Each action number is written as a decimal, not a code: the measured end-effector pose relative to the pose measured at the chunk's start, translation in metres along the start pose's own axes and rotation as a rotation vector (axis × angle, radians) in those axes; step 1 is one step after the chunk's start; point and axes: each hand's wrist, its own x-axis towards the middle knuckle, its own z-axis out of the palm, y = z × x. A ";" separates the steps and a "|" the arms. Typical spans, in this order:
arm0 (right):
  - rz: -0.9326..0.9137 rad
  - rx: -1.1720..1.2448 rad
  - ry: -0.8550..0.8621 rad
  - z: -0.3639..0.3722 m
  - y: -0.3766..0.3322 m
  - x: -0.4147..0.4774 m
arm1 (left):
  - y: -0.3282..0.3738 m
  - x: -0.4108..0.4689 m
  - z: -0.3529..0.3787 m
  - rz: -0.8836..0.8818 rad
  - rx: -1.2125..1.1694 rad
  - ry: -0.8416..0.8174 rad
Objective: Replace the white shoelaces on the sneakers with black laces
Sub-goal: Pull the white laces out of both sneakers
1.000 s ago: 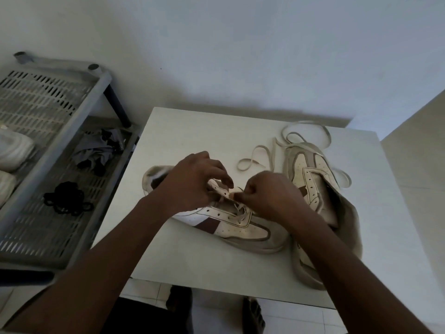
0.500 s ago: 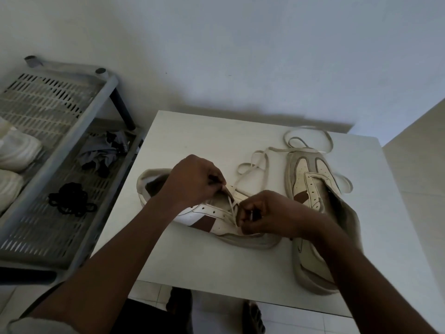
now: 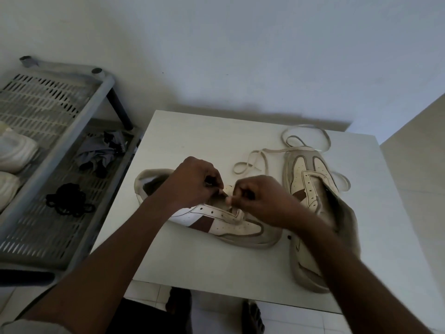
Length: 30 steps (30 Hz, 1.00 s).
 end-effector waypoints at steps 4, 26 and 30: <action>-0.029 0.374 -0.488 -0.033 0.010 -0.021 | 0.001 -0.001 -0.001 0.008 -0.010 -0.011; 0.085 0.343 -0.354 -0.055 -0.001 -0.028 | 0.000 -0.001 0.000 -0.039 -0.045 -0.078; 0.287 -0.270 0.056 -0.021 0.009 -0.007 | 0.002 -0.001 0.001 -0.028 -0.027 -0.078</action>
